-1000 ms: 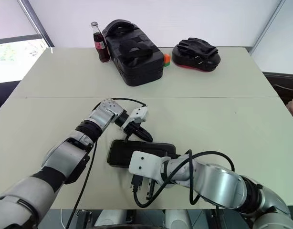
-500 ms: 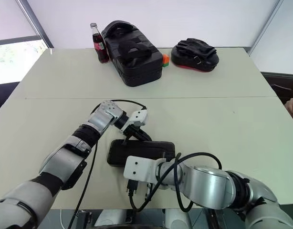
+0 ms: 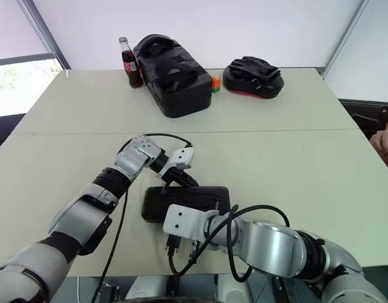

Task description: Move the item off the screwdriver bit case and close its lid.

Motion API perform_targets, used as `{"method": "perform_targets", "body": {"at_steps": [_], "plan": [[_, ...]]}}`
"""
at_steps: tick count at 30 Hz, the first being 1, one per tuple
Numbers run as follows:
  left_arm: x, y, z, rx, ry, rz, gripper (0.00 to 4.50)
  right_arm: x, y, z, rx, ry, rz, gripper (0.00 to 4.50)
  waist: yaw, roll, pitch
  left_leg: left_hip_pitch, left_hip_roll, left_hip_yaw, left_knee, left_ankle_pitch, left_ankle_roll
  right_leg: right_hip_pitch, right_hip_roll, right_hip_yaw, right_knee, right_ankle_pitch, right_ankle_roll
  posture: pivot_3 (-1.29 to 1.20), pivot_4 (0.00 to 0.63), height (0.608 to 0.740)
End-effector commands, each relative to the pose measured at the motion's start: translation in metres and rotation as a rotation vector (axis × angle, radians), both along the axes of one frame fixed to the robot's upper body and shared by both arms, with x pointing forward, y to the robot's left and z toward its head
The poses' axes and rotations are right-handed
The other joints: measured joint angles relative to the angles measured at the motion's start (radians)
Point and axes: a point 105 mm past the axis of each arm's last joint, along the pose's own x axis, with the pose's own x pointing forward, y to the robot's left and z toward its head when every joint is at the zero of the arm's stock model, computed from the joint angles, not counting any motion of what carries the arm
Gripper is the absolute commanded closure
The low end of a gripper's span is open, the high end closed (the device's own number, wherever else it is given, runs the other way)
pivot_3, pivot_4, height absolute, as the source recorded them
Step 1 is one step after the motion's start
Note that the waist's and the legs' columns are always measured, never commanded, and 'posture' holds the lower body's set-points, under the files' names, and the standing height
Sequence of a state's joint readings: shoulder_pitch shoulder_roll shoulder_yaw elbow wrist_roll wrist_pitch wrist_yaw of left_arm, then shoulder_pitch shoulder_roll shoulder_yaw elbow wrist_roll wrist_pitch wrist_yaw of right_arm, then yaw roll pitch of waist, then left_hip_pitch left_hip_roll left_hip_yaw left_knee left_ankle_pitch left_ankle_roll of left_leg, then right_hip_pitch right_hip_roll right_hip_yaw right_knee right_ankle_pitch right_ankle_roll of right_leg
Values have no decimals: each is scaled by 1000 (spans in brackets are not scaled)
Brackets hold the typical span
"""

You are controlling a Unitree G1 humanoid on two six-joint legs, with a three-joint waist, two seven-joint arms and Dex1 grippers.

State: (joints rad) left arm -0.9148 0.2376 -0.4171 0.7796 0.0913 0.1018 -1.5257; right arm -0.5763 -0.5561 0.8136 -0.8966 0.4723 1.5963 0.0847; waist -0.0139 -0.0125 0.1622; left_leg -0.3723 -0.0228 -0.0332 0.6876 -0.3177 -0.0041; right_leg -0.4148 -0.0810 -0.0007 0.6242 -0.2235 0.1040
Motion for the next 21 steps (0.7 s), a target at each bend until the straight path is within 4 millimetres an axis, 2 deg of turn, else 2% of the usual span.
{"method": "perform_targets", "body": {"at_steps": [1,4,6,8,11,15,17,20,21], "plan": [[-39,-5,-43,90,192,-118,4500,72,-41,36,-8,-322,-403,4483,-2,0,-4,0,0,0,0,0,0,0,0,0,0,0,0,0,150,740],[-35,-8,-43,88,171,-109,4500,69,-37,33,-6,-313,-386,4483,-4,0,-5,3,1,0,-1,0,0,2,1,0,0,0,-1,0,150,740],[-28,-12,-39,72,137,-86,4500,58,-26,28,35,-239,-327,4483,-2,0,-6,5,1,0,-1,0,0,3,1,0,0,-2,-3,0,150,740],[-16,-18,-32,33,91,-36,4500,42,-9,27,141,-133,-276,4483,1,-2,-7,7,1,-1,-1,0,0,6,1,0,-1,-2,-3,0,150,740],[6,-27,-16,-52,10,74,4500,23,0,33,300,-8,-231,4483,10,-2,-7,6,1,-1,-2,0,0,7,1,-1,-4,-2,-2,0,150,740],[27,-30,23,-231,69,209,4500,-3,-13,54,480,132,-135,4483,28,-2,-6,-2,-1,-2,0,0,0,4,-1,-1,-9,1,2,0,150,740],[35,-21,50,-346,136,264,4500,-11,-29,72,541,168,-78,4483,25,-3,-3,-3,-2,-1,0,-1,2,3,-2,-1,-10,2,5,0,150,740],[39,-7,69,-431,162,312,4500,-18,-46,84,572,194,-57,4483,17,-3,1,-4,-1,-1,-3,-2,4,0,-1,-1,-10,2,4,0,150,740],[43,6,80,-478,151,361,4500,-20,-58,88,557,195,-63,4483,18,-3,1,-4,0,-1,-4,-2,4,-1,0,-1,-10,2,4,0,150,740]]}}
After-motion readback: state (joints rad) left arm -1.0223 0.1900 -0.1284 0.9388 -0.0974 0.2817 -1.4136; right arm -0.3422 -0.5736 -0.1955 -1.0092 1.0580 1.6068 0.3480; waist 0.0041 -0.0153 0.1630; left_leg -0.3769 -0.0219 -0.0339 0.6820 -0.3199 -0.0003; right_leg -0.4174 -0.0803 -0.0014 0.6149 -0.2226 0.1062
